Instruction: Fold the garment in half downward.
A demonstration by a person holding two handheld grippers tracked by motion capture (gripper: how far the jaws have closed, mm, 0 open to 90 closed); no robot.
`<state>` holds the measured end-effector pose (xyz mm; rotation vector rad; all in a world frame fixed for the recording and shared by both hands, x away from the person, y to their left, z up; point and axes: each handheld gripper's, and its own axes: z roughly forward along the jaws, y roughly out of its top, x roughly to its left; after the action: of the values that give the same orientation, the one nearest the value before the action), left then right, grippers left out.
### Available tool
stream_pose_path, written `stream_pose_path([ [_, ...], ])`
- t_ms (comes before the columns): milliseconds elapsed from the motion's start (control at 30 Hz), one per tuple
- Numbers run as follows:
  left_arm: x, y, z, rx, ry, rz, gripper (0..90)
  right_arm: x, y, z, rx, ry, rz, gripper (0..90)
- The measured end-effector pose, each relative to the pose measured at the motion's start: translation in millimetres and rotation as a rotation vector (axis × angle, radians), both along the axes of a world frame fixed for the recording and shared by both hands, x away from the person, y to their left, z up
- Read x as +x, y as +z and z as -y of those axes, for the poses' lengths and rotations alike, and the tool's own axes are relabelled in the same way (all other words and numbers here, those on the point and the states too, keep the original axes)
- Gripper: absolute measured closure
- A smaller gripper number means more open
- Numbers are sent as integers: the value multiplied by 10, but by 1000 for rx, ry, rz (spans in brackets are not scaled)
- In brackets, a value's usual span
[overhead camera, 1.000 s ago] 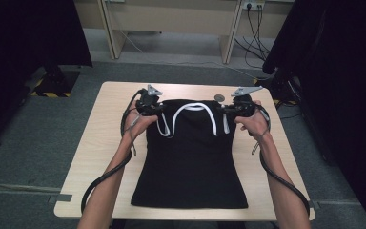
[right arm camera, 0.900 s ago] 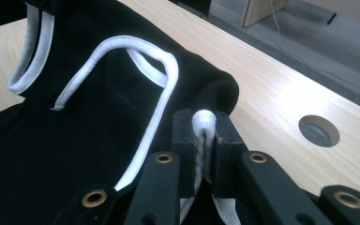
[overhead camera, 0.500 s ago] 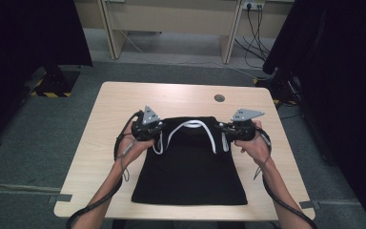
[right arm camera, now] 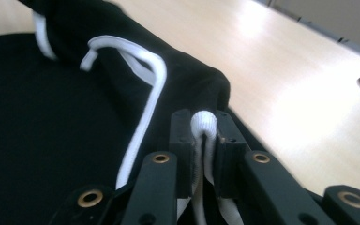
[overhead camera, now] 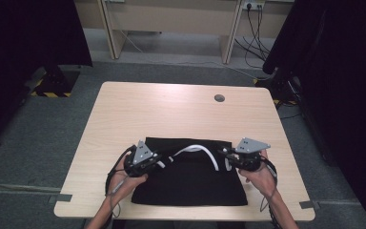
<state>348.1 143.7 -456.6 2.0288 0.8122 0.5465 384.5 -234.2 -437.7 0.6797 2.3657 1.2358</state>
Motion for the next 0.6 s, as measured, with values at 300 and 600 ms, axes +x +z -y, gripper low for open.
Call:
stream_pose_path([
  [300, -393, -243, -52, 41, -74, -101, 764, -460, -202, 112, -43, 48, -72, 793],
  [600, -492, -242, -21, 58, -38, -92, 640, -662, -358, 192, -88, 45, -116, 791],
])
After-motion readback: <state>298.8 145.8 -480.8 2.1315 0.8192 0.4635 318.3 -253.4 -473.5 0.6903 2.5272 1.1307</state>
